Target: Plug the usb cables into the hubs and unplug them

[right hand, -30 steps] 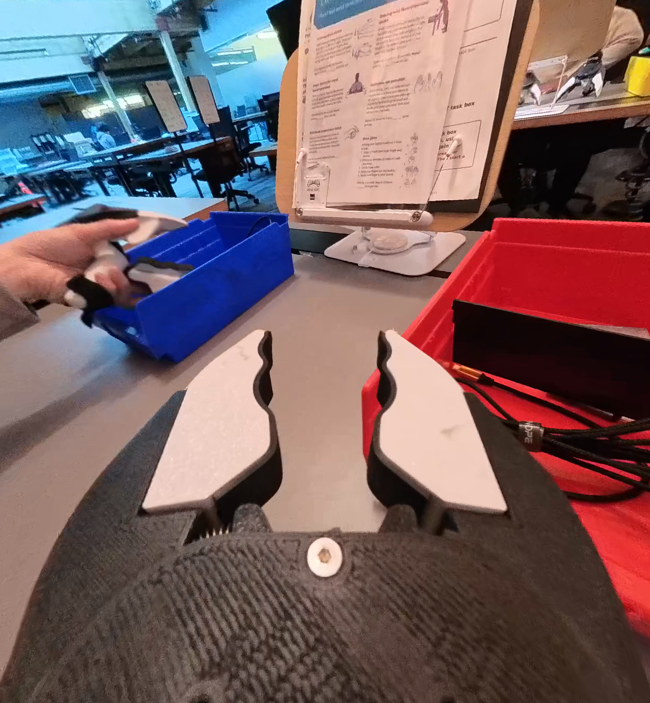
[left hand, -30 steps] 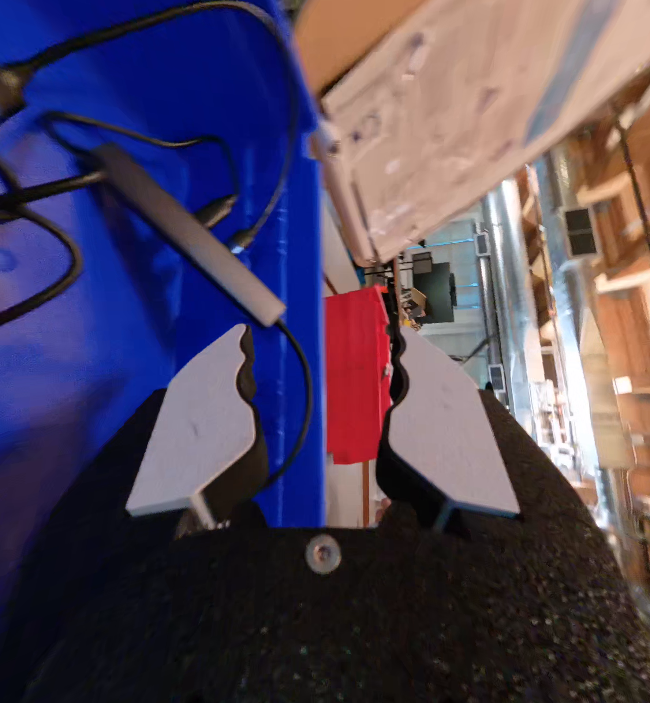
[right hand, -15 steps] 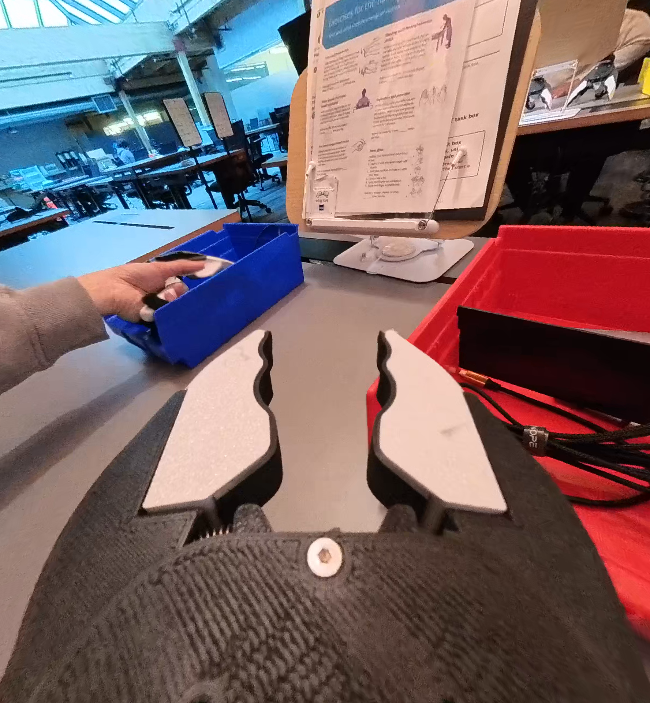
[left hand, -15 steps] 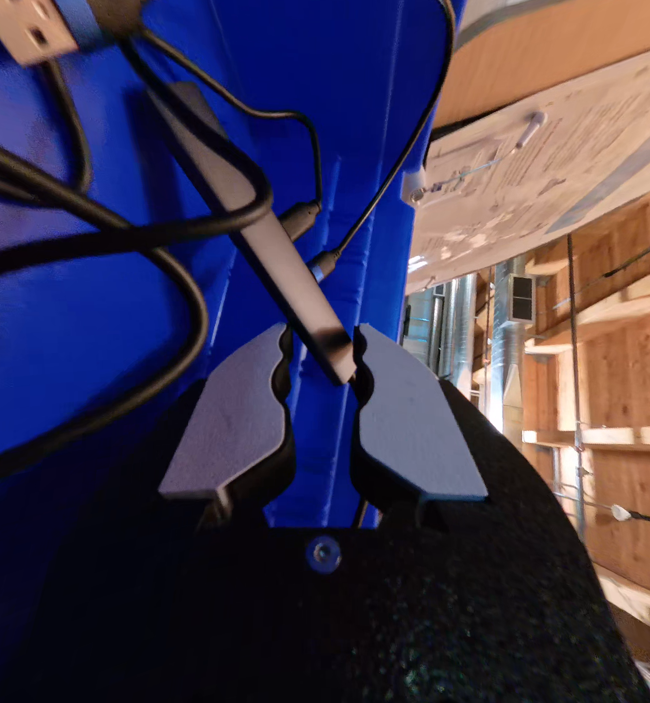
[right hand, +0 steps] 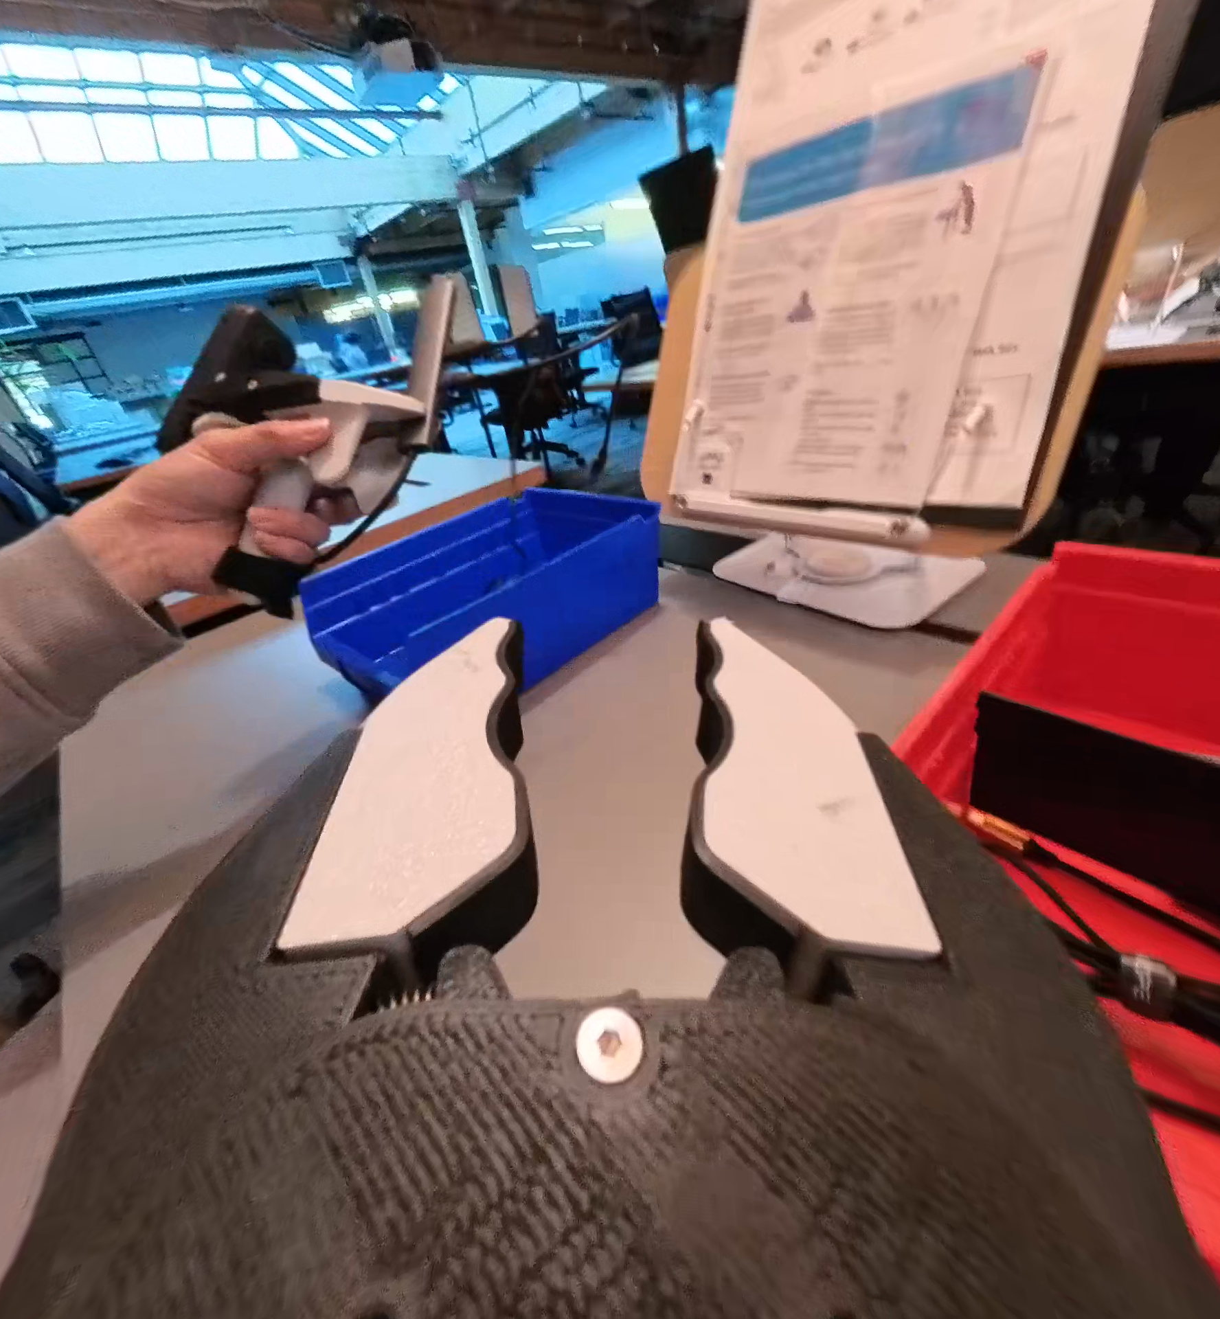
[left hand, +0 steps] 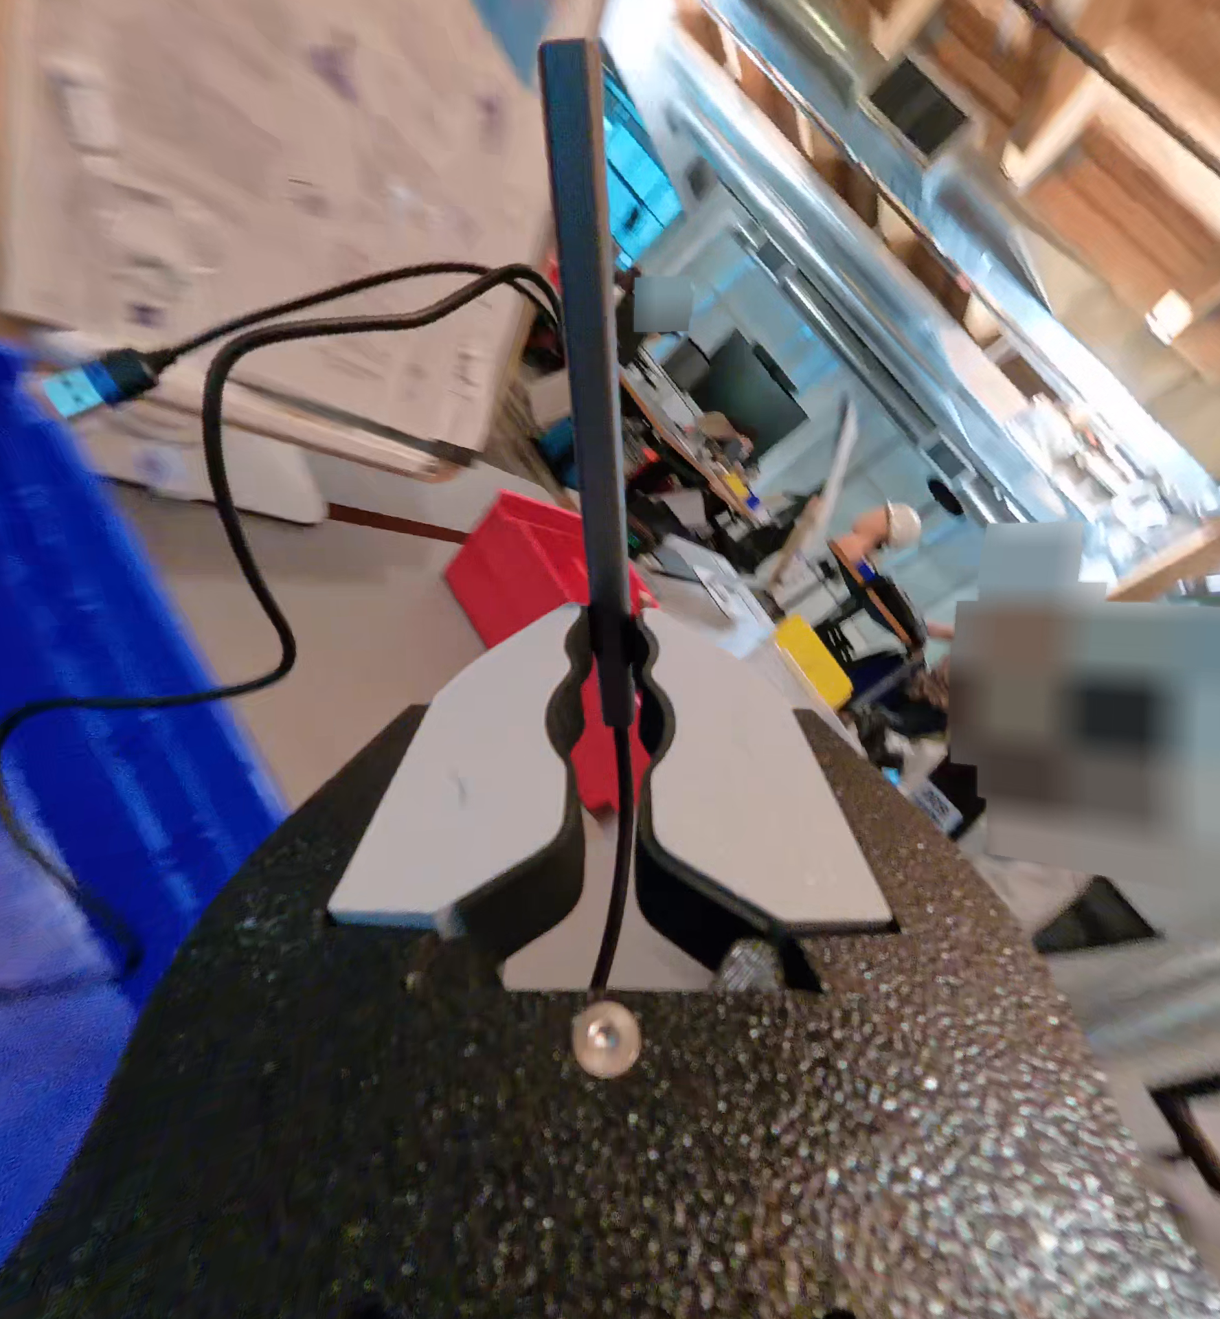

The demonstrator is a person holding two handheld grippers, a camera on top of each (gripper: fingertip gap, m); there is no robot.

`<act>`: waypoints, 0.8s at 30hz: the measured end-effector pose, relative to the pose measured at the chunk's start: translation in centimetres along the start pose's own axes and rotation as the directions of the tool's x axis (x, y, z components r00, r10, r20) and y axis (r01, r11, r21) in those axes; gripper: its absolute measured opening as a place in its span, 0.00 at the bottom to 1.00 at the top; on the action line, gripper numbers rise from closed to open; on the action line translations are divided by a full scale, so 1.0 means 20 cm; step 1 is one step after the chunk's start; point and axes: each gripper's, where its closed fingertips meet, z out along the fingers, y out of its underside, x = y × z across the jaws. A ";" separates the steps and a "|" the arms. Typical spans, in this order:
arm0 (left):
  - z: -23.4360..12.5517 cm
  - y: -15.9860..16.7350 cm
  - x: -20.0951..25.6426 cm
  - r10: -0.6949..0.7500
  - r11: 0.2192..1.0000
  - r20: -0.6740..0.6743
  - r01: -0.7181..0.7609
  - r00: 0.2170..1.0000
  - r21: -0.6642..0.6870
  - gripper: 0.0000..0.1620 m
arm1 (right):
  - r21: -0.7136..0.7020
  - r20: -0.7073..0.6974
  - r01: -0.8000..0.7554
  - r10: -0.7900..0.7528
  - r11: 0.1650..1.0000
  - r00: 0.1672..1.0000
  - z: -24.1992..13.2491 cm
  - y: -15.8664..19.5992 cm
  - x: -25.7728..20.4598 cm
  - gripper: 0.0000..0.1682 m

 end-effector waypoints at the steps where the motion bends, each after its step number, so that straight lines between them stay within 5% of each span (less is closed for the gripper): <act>1: 0.00 0.03 0.10 0.032 0.998 -0.034 -0.034 0.999 -0.050 0.06 | 0.031 0.027 0.058 -0.059 0.998 0.998 0.00 -0.04 -0.06 0.28; 3: 0.00 0.13 0.30 0.066 0.983 -0.122 -0.085 0.990 -0.164 0.06 | 0.072 0.081 0.206 -0.212 0.976 0.974 -0.03 -0.12 -0.20 0.32; 8: -0.01 0.46 0.69 0.039 0.920 -0.330 -0.163 0.943 -0.356 0.06 | 0.131 -0.065 0.450 -0.445 0.884 0.893 -0.16 -0.36 -0.39 0.29; 15: 0.01 0.92 1.03 0.285 0.766 -0.476 -0.496 0.832 -0.408 0.06 | 0.329 0.070 0.292 -0.331 0.898 0.941 -0.41 -0.60 -0.61 0.21; 18: 0.05 1.03 1.05 0.399 0.700 -0.446 -0.580 0.801 -0.416 0.06 | 0.250 0.067 0.270 -0.295 0.930 0.953 -0.41 -0.56 -0.54 0.22; 24: 0.14 1.22 0.89 0.472 0.715 -0.334 -0.576 0.816 -0.396 0.06 | 0.110 0.171 0.144 -0.161 0.983 0.972 -0.33 -0.41 -0.45 0.26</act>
